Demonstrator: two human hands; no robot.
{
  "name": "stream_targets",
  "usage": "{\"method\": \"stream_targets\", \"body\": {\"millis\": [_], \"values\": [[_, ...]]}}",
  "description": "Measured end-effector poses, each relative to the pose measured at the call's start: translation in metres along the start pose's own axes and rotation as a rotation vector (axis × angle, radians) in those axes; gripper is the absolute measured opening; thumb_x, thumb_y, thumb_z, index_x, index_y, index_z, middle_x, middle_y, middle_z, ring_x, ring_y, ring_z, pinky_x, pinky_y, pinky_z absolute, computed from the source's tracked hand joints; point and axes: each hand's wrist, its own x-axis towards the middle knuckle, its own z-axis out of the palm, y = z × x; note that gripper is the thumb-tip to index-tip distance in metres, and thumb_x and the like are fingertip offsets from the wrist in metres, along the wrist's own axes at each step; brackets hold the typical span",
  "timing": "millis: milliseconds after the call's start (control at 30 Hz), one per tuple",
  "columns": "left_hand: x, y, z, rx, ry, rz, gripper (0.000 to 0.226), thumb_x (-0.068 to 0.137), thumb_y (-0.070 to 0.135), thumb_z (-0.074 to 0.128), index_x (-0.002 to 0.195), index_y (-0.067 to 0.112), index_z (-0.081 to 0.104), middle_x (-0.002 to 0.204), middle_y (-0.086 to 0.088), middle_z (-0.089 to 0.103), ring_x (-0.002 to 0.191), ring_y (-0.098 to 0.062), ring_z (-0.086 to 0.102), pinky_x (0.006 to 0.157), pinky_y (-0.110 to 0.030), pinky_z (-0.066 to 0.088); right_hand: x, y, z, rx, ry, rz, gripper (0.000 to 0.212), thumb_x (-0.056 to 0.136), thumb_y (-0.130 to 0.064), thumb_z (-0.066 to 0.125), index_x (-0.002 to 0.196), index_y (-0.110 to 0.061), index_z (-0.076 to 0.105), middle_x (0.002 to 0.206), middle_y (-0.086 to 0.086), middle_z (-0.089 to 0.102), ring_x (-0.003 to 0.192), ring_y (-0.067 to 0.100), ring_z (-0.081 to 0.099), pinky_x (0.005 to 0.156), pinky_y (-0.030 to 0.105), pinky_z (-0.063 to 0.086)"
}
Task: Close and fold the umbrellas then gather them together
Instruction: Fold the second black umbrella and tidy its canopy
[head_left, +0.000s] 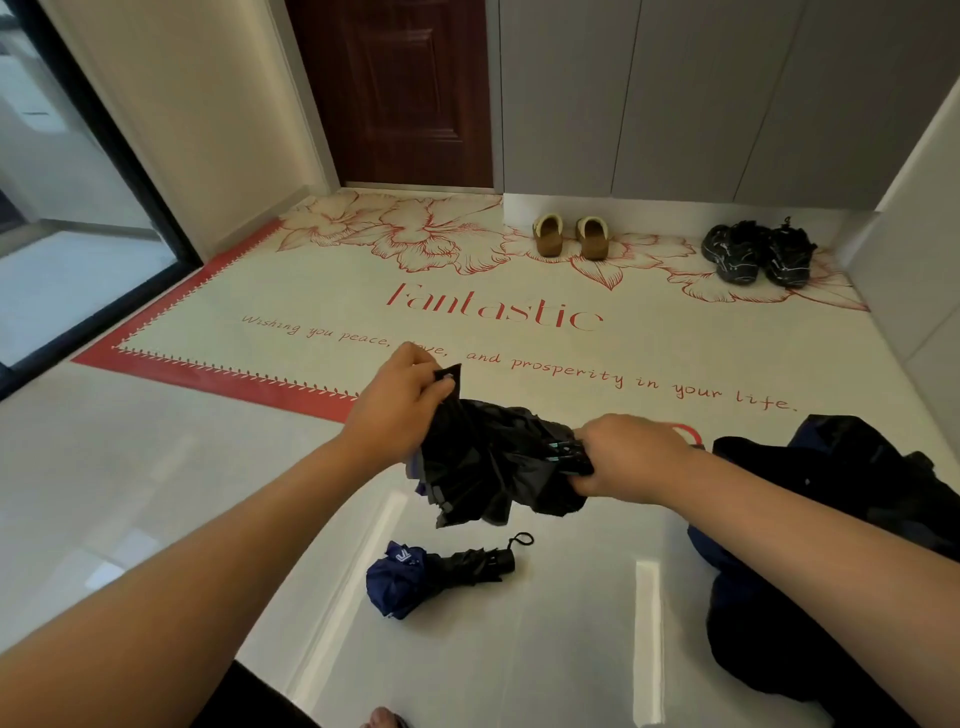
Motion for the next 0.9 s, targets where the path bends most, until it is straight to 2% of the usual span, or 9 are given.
{"method": "stream_targets", "body": {"millis": [133,233,367,467,600,700,800,867,900], "values": [[0.001,-0.007,-0.004,0.152,-0.057,0.095,0.028,0.1,0.029,0.053,0.093,0.008,0.071,0.103,0.002,0.059,0.095,-0.019,0.056,0.085,-0.037,0.046,-0.002,-0.022,0.003,-0.214,0.111,-0.184,0.03,0.092,-0.041,0.059,0.116,-0.024,0.056,0.103,-0.001,0.062,0.085,0.028,0.064,0.06,0.034,0.045],[-0.004,-0.005,-0.002,0.125,-0.219,0.043,0.03,0.101,0.032,0.051,0.09,0.009,0.067,0.095,-0.001,0.061,0.087,-0.021,0.058,0.077,-0.037,0.046,0.0,-0.034,0.013,-0.371,0.17,-0.3,0.05,0.096,-0.039,0.059,0.141,-0.023,0.044,0.118,0.002,0.057,0.082,0.031,0.064,0.056,0.033,0.042],[-0.011,-0.005,-0.005,-0.009,-0.395,-0.139,0.03,0.103,0.035,0.048,0.101,0.01,0.065,0.089,-0.004,0.065,0.081,-0.02,0.061,0.071,-0.031,0.046,-0.001,-0.02,0.015,-0.49,0.497,-0.431,0.073,0.061,-0.017,0.093,0.124,-0.007,0.058,0.094,0.006,0.062,0.047,0.023,0.054,0.034,0.027,0.031],[-0.016,-0.009,0.001,-0.007,-0.514,-0.14,0.028,0.102,0.038,0.046,0.098,0.016,0.063,0.098,-0.004,0.067,0.094,-0.023,0.064,0.088,-0.04,0.049,0.0,-0.018,0.016,-0.52,0.602,-0.531,0.064,0.06,-0.008,0.09,0.119,-0.005,0.066,0.09,0.006,0.065,0.046,0.022,0.053,0.037,0.025,0.026],[-0.019,-0.007,0.01,-0.049,-0.571,-0.115,0.03,0.104,0.038,0.044,0.108,0.015,0.063,0.109,-0.002,0.066,0.105,-0.021,0.061,0.099,-0.043,0.046,0.001,-0.014,0.016,-0.461,0.645,-0.575,0.065,0.065,-0.006,0.086,0.126,-0.007,0.064,0.096,0.007,0.067,0.056,0.023,0.061,0.037,0.027,0.034],[-0.017,-0.003,0.014,-0.074,-0.531,-0.086,0.026,0.105,0.034,0.042,0.107,0.017,0.061,0.106,0.0,0.066,0.102,-0.019,0.061,0.092,-0.035,0.046,-0.001,-0.015,0.012,-0.353,0.558,-0.475,0.073,0.068,-0.025,0.088,0.134,-0.016,0.058,0.1,0.001,0.062,0.06,0.019,0.061,0.04,0.026,0.029],[-0.012,-0.002,0.012,-0.055,-0.474,-0.05,0.026,0.105,0.035,0.039,0.1,0.017,0.058,0.096,0.001,0.065,0.092,-0.019,0.06,0.079,-0.03,0.044,-0.005,-0.02,0.002,-0.081,0.25,-0.247,0.096,0.08,-0.029,0.078,0.155,-0.034,0.019,0.126,-0.005,0.038,0.073,0.018,0.059,0.05,0.033,0.045],[-0.009,-0.003,0.011,-0.013,-0.458,-0.032,0.025,0.105,0.036,0.039,0.098,0.018,0.056,0.093,0.001,0.064,0.088,-0.018,0.06,0.077,-0.031,0.043,-0.008,-0.018,-0.004,0.155,0.013,-0.191,0.1,0.081,-0.029,0.07,0.156,-0.043,0.004,0.133,-0.007,0.03,0.085,0.014,0.059,0.075,0.037,0.056],[-0.009,-0.003,0.011,0.023,-0.457,-0.013,0.024,0.105,0.036,0.038,0.098,0.019,0.055,0.091,0.002,0.064,0.086,-0.018,0.06,0.075,-0.032,0.043,-0.009,-0.017,-0.009,0.25,-0.09,-0.168,0.096,0.081,-0.033,0.065,0.155,-0.047,0.006,0.136,-0.008,0.03,0.097,0.01,0.056,0.096,0.039,0.05]]}}
